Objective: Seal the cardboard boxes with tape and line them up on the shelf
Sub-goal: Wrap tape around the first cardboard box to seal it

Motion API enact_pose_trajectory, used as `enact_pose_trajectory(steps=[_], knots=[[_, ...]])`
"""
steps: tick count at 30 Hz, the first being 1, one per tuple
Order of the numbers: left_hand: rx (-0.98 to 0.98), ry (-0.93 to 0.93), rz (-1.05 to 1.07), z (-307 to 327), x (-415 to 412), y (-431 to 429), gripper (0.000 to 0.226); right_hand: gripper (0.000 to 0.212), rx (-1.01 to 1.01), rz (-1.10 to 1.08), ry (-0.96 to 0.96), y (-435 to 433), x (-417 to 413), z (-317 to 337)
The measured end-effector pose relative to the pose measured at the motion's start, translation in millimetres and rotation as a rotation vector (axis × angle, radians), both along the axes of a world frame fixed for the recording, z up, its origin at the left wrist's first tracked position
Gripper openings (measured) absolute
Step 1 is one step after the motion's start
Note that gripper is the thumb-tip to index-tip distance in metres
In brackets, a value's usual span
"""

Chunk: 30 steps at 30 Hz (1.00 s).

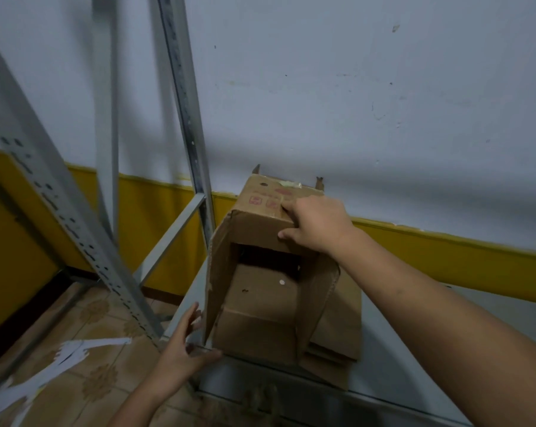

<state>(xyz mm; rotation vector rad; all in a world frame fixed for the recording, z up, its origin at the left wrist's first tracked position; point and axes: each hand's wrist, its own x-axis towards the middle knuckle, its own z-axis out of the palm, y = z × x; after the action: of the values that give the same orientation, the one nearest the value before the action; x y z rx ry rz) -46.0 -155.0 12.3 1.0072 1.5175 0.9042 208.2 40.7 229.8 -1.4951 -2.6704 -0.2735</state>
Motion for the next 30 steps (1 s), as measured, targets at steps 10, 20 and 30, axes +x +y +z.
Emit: enact_pose_trajectory(steps=[10, 20, 30], knots=[[-0.29, -0.427, 0.11, -27, 27, 12, 0.048, 0.056, -0.075, -0.067, 0.206, 9, 14, 38], [0.121, -0.251, 0.337, 72, 43, 69, 0.082, 0.071, -0.274, -0.052, 0.699, 6, 67, 26], [0.459, -0.009, 0.268, 148, 15, 85, 0.079, 0.041, -0.31, -0.077, 1.304, -39, 98, -26]])
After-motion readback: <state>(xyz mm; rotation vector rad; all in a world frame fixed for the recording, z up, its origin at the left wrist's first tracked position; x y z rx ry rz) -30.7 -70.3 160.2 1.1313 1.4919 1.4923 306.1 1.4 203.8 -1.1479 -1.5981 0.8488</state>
